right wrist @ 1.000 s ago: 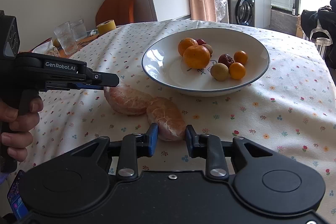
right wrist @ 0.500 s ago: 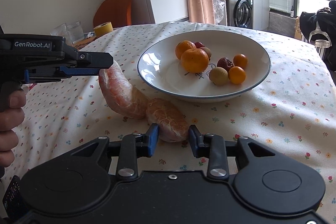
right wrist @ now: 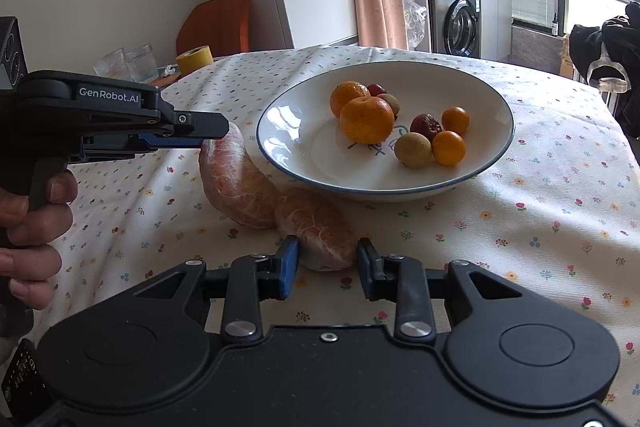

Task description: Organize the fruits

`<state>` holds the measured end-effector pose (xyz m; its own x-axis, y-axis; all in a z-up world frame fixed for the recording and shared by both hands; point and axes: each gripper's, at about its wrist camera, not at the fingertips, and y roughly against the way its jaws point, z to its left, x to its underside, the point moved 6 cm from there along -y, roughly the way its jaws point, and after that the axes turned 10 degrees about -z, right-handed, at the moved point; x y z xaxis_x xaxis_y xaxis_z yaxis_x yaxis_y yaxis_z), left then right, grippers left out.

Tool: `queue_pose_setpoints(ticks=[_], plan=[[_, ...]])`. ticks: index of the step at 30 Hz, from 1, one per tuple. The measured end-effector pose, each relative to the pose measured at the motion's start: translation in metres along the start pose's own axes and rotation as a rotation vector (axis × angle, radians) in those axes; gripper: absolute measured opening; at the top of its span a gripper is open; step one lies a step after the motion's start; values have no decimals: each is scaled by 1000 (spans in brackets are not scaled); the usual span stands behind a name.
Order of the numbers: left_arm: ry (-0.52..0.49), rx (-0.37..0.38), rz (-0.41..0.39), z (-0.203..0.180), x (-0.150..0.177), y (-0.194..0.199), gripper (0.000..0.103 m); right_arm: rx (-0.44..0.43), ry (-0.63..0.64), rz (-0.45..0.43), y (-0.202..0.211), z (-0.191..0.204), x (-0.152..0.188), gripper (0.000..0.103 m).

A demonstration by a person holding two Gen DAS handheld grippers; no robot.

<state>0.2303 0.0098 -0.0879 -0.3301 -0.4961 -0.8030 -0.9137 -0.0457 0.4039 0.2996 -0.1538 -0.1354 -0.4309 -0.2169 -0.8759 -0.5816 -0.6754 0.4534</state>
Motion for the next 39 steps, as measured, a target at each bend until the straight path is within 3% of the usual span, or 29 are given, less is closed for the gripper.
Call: queue_pose_setpoints(ticks=[21, 29, 31, 39], plan=[[69, 26, 59, 23, 7, 20, 9, 5, -9, -12, 25, 0, 5, 25], [59, 61, 32, 15, -3, 36, 6, 6, 21, -55, 35, 8, -9, 24], [53, 69, 24, 13, -7, 40, 0, 4, 24, -67, 38, 9, -14, 24], [12, 71, 26, 4, -11, 43, 0, -2, 38, -110, 44, 14, -28, 23]])
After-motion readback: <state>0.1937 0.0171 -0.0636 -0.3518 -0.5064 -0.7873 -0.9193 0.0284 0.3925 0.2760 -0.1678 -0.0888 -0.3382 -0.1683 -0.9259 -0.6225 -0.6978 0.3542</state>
